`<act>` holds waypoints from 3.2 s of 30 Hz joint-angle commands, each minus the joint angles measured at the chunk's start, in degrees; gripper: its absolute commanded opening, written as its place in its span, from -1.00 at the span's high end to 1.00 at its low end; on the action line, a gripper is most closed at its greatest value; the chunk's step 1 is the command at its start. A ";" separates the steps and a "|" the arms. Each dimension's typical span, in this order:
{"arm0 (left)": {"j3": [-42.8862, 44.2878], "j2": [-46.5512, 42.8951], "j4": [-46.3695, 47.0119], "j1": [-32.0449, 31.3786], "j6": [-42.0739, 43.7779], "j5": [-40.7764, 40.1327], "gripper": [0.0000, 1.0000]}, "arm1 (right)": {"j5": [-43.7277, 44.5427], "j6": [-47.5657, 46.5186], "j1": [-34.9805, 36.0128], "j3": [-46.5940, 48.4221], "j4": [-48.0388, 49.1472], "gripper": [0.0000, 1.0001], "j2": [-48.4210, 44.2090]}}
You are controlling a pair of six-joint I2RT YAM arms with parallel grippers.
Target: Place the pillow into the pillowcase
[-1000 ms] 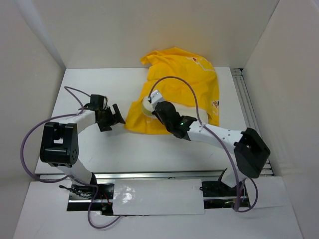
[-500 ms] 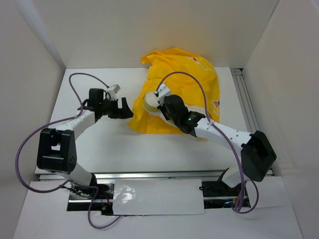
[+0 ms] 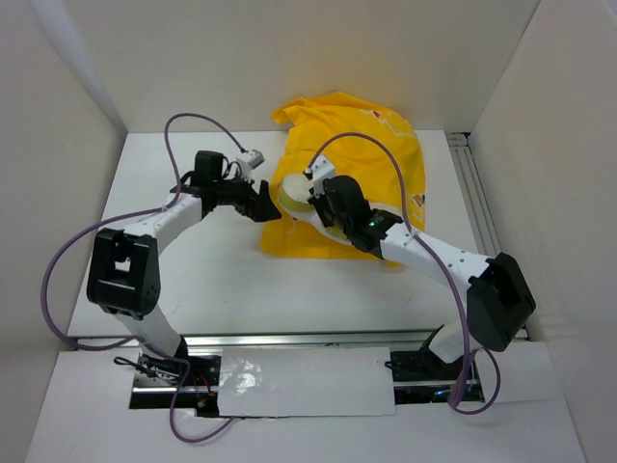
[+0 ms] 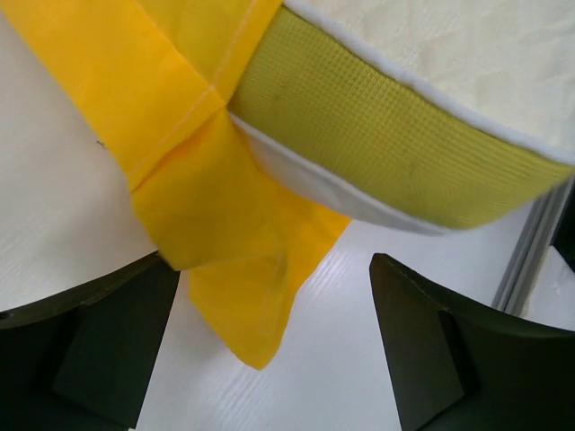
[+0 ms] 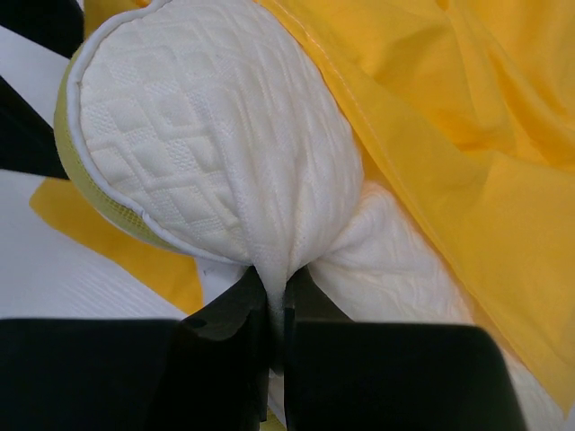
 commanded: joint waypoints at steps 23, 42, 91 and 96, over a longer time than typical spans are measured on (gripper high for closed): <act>0.80 -4.48 -0.47 -10.72 -12.46 -16.94 1.00 | 7.92 -4.67 1.92 -2.09 17.07 1.00 -4.49; -8.78 -43.27 -24.65 -46.02 -36.90 -41.90 1.00 | 27.39 -20.35 8.33 -9.74 52.00 1.00 2.82; 36.38 17.28 -43.00 -16.08 -27.51 -59.38 -0.62 | -25.90 35.57 -14.24 -1.04 13.83 -1.00 10.36; 36.99 20.35 -43.00 -16.08 -26.98 -60.27 -0.12 | -27.13 36.10 -14.25 0.63 14.89 -1.00 13.61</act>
